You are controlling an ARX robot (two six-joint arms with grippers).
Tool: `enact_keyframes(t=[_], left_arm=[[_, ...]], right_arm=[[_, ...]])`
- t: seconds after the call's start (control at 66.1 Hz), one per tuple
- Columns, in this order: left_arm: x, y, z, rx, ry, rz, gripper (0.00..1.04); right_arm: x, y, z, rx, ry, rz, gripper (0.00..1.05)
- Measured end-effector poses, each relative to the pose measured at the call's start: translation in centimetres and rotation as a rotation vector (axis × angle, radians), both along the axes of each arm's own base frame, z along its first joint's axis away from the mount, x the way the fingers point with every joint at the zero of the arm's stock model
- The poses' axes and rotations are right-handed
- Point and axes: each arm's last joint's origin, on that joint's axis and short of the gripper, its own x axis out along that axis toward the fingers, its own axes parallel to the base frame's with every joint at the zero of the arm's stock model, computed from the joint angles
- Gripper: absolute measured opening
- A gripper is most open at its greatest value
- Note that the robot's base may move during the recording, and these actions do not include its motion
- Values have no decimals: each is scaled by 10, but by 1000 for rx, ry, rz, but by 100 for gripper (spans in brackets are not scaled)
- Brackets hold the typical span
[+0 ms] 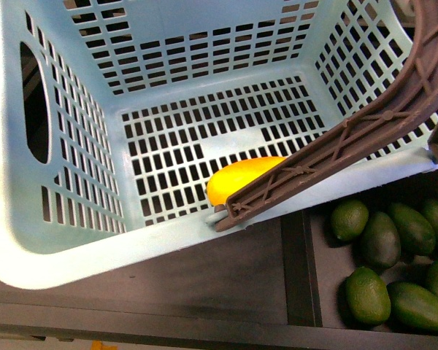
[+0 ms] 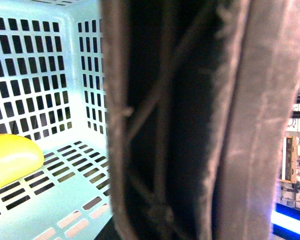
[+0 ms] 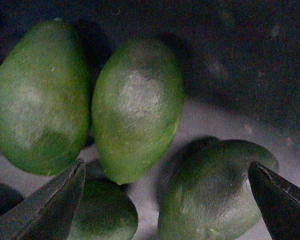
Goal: Pick mango and avocado into basket
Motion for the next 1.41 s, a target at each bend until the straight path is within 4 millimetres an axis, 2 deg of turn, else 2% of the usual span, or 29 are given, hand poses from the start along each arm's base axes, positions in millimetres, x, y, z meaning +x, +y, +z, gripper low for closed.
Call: enact_keyframes(t=[0.287,0.605,1.165,1.407], left_arm=[[0,0,0,-3,2,-5,14],[0,0,0,0,-1,0,14],[0,0,0,-2,1,-2,14],[0,0,0,-2,1,-3,14]], right_arm=[[12,-5,-8,65,-21,-85,96],[12,0,-26,72,32,-78,96],[35,3,-41,36,54,-58,96],[33,7,-55,71,78,-97,96]])
